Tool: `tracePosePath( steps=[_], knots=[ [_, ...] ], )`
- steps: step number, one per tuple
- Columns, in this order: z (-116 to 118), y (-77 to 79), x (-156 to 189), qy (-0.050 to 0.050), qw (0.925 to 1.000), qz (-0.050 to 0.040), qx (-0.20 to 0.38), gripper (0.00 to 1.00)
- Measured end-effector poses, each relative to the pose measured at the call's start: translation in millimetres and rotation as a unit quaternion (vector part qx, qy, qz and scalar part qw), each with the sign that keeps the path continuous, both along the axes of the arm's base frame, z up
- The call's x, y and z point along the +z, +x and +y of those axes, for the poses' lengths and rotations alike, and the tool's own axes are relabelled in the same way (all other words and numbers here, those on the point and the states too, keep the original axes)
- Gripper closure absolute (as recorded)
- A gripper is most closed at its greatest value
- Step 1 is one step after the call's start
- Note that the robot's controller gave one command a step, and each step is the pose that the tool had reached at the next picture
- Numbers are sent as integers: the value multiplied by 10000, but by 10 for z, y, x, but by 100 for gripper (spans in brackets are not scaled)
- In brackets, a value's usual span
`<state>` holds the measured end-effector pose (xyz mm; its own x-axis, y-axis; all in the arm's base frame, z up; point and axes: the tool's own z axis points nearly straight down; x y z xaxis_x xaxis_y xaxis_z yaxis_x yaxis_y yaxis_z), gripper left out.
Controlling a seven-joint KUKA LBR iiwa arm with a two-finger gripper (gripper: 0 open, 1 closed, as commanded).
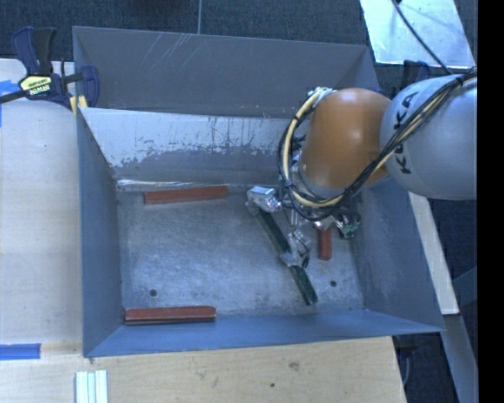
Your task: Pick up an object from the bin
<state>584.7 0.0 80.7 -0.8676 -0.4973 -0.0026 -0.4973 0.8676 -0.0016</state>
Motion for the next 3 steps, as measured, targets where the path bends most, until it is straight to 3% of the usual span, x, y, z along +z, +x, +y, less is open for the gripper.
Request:
tracePosePath(
  steps=[1,2,3],
  knots=[
    [-260,-914,339,-3,9981,21,-609,0],
    [-925,-493,796,-21,9974,-46,-723,0],
    [-1110,-129,-88,3,9895,12,1446,0]
  ],
)
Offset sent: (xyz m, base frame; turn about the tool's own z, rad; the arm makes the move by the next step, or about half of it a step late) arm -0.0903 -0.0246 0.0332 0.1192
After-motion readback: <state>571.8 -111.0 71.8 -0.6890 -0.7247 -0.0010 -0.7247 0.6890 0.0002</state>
